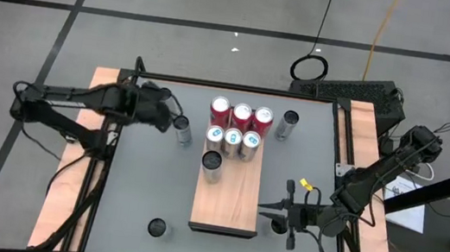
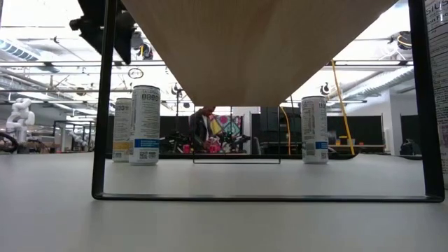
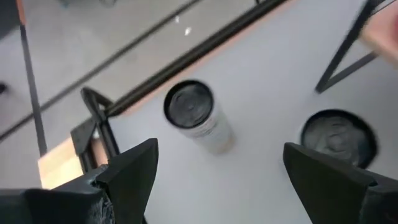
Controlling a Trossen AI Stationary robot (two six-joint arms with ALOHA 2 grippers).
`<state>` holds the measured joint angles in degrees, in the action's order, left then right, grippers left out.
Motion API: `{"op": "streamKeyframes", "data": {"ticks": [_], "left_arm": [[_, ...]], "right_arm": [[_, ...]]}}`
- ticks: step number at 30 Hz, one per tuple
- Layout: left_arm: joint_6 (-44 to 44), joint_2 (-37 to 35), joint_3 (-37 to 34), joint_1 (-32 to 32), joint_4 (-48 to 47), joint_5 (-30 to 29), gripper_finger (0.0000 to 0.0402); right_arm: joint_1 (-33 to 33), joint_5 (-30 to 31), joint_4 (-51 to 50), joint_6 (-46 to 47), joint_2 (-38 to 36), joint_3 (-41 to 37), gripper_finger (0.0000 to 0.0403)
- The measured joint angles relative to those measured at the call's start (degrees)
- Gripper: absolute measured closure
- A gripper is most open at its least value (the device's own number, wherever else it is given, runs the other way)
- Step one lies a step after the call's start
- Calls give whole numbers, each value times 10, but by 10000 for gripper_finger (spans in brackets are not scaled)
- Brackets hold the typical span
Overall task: Place canned beverage on shelf
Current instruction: Put the top left white soda can on the shelf aligned with the other blue soda can
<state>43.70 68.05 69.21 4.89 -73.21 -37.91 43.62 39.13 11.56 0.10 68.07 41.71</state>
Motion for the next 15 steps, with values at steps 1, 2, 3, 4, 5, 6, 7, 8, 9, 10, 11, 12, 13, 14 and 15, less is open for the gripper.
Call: {"op": "streamKeyframes", "data": {"ticks": [1,2,3,4,5,6,7,8,9,10,11,12,13,14,15], "left_arm": [[-13,0,0,17,1,15,56],[-27,0,0,35,4,37,56],[-48,0,0,52,11,57,56],[-72,0,0,69,20,70,56],[-93,0,0,81,28,79,56],[-111,0,0,89,33,85,56],[-127,0,0,98,40,98,56],[-145,0,0,106,50,111,56],[-165,1,0,113,63,123,54],[-181,3,0,121,71,130,50],[-195,4,0,130,77,131,46],[-207,6,0,140,85,124,40],[-214,8,0,150,90,112,34],[-218,10,0,160,90,107,29],[-225,12,0,170,86,109,26]], "right_arm": [[0,0,0,3,0,0,381],[0,0,0,6,0,0,381],[0,0,0,7,0,0,381],[0,0,0,7,0,0,381],[0,-1,1,7,0,0,381],[0,-2,1,7,0,0,381],[0,-2,2,8,0,0,381],[0,-2,2,9,0,0,381],[0,-2,2,10,0,0,381],[0,-2,2,9,0,0,381],[0,-2,2,9,0,0,381],[0,-2,2,9,0,0,381],[0,-2,2,9,0,0,381],[0,-2,2,9,0,0,381],[0,-2,2,8,0,0,381]]}}
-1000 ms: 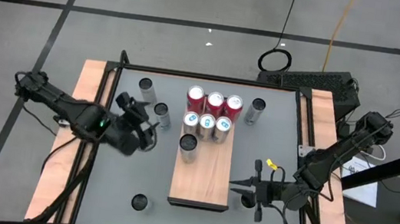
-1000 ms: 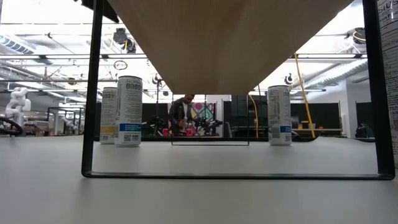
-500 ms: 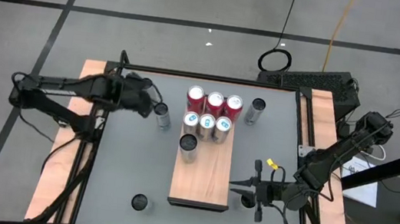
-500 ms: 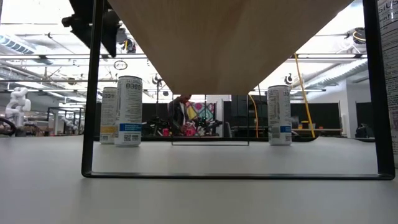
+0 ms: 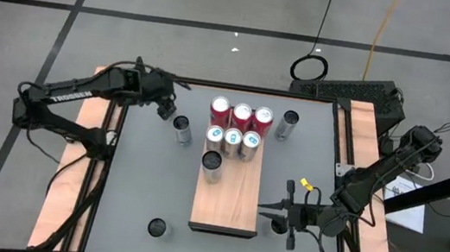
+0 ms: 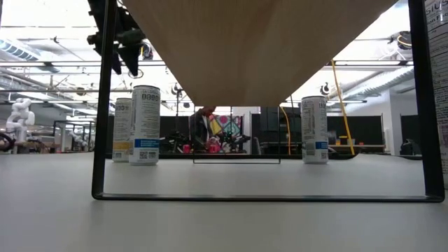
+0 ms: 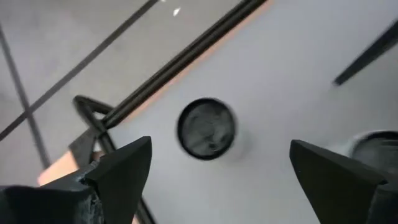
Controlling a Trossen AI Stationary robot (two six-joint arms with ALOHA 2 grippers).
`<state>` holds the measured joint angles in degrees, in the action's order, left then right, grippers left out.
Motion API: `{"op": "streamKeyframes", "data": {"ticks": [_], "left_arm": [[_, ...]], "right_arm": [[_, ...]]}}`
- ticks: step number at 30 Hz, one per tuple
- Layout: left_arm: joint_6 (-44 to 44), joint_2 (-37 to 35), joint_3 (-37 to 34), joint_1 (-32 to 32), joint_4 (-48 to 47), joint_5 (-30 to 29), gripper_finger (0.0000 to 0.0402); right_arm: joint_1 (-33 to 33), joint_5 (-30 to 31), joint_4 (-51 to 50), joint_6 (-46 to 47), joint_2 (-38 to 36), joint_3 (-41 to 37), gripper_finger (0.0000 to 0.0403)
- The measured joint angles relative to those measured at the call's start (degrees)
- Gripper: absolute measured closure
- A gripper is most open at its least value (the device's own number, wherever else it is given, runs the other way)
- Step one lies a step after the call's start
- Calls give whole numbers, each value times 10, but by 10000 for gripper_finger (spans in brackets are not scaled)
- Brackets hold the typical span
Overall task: Place canned beverage on shelf
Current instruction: Put the top left white soda can on the shelf aligned with the other blue soda can
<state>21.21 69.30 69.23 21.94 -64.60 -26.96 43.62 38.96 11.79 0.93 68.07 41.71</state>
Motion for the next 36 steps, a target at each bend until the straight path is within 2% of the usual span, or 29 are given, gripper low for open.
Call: {"op": "streamKeyframes", "data": {"ticks": [9,18,36], "left_arm": [[-78,25,0,91,3,100,22],[-143,53,0,132,33,174,22],[-175,98,-31,178,64,182,24]], "right_arm": [[0,0,0,3,0,0,381],[0,0,-6,14,0,0,381],[0,0,-9,12,0,0,381]]}}
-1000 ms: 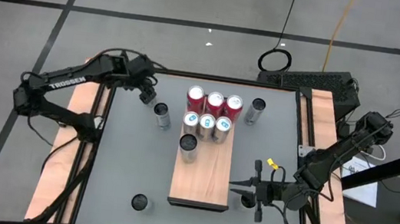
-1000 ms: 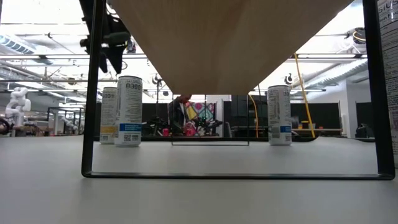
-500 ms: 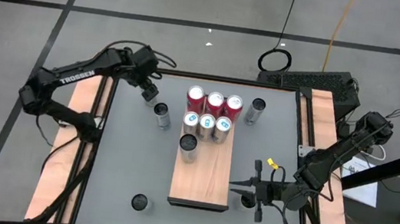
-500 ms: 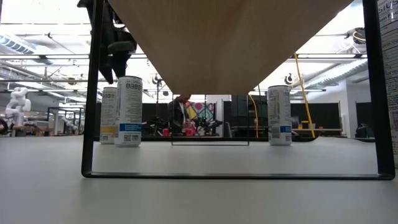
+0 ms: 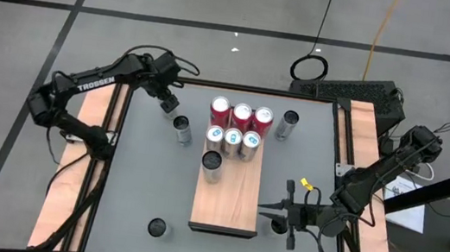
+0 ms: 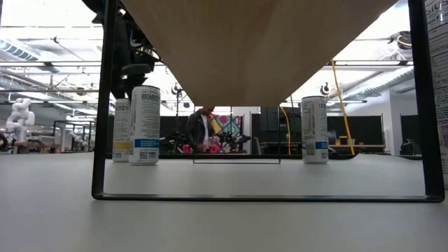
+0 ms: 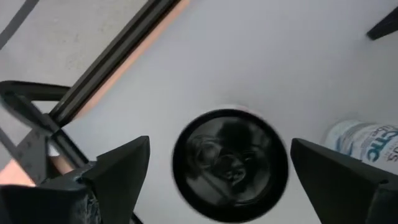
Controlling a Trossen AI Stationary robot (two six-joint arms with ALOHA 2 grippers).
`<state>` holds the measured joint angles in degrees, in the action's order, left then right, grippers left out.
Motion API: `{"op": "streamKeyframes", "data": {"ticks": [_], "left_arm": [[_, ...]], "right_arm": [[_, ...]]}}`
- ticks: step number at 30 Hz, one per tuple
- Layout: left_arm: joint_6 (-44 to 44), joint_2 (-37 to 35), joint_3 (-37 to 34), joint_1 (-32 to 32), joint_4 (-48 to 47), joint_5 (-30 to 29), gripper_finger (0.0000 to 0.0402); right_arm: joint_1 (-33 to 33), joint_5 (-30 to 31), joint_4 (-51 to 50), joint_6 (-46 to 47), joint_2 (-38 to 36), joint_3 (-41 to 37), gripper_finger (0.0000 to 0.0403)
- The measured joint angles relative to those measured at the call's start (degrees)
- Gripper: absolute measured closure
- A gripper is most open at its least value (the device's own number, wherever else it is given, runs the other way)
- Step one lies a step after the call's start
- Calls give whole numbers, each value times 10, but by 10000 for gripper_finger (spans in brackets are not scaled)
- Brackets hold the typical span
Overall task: Place canned beverage on shelf
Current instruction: Put the top left white soda can on the shelf aligned with the other blue soda can
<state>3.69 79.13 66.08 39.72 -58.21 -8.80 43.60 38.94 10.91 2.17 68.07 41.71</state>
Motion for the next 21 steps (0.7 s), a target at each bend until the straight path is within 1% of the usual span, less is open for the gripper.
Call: {"op": "streamKeyframes", "data": {"ticks": [5,7,11,16,21], "left_arm": [[-1,18,0,5,2,16,51],[-1,28,0,7,-3,30,68],[-6,45,0,8,-12,30,104],[4,42,0,7,-3,31,154],[16,17,-1,0,-23,38,159]], "right_arm": [[0,0,0,0,0,0,381],[0,0,0,1,0,0,381],[0,0,0,1,0,0,381],[0,0,0,0,0,0,381],[0,0,0,1,0,0,381]]}}
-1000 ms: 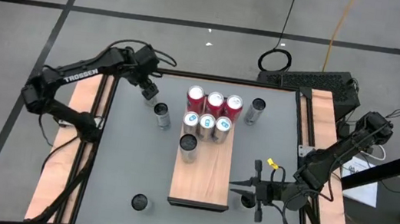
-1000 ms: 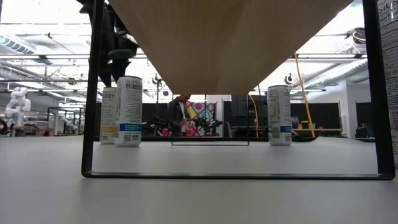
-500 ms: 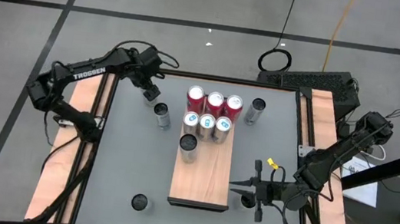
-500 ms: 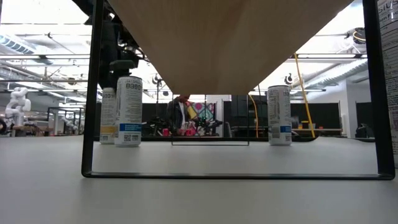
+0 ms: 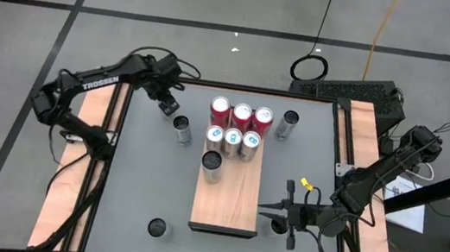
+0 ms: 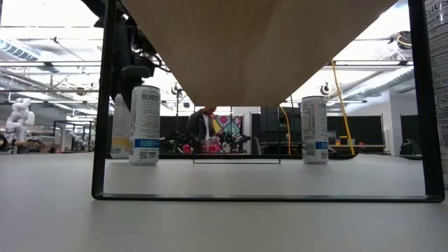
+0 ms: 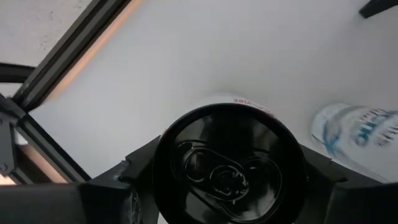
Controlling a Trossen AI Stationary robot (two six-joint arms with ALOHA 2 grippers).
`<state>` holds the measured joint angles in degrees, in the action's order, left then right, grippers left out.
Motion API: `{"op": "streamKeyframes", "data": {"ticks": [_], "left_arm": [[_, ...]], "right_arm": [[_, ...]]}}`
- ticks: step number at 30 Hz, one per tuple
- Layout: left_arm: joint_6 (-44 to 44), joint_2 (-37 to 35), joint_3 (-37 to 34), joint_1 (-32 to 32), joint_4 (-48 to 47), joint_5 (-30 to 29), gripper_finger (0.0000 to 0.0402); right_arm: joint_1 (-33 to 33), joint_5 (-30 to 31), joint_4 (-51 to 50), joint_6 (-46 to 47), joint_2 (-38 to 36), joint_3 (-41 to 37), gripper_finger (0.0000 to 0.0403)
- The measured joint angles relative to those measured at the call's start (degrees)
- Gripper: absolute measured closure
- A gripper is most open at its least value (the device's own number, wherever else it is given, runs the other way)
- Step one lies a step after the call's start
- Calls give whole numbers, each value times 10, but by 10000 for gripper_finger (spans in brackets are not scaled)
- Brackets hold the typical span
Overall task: Place canned beverage on shelf
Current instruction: Put the top left white soda can on the shelf aligned with the other blue soda can
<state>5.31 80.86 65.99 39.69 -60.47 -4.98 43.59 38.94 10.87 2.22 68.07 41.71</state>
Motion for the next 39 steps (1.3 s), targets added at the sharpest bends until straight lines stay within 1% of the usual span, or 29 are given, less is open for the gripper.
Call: {"op": "streamKeyframes", "data": {"ticks": [5,13,17,20,22,26,29,33,39], "left_arm": [[19,-61,9,-29,-19,4,159],[72,-212,39,-105,-14,2,158],[76,-280,43,-149,4,0,157],[62,-319,44,-177,31,-1,157],[59,-338,44,-194,51,-1,156],[35,-364,44,-228,119,23,156],[30,-371,44,-256,170,47,155],[1,-371,44,-289,218,62,155],[-35,-354,44,-340,277,69,155]], "right_arm": [[-3,2,12,-9,5,0,381],[-12,8,109,-68,9,-1,381],[-12,53,116,-74,9,-1,381],[-13,89,126,-71,9,-1,381],[-13,94,148,-76,9,-1,381],[-13,93,180,-78,7,1,381],[-13,92,162,-56,6,11,380],[-13,91,131,-41,6,29,380],[-13,90,124,-65,6,57,380]]}}
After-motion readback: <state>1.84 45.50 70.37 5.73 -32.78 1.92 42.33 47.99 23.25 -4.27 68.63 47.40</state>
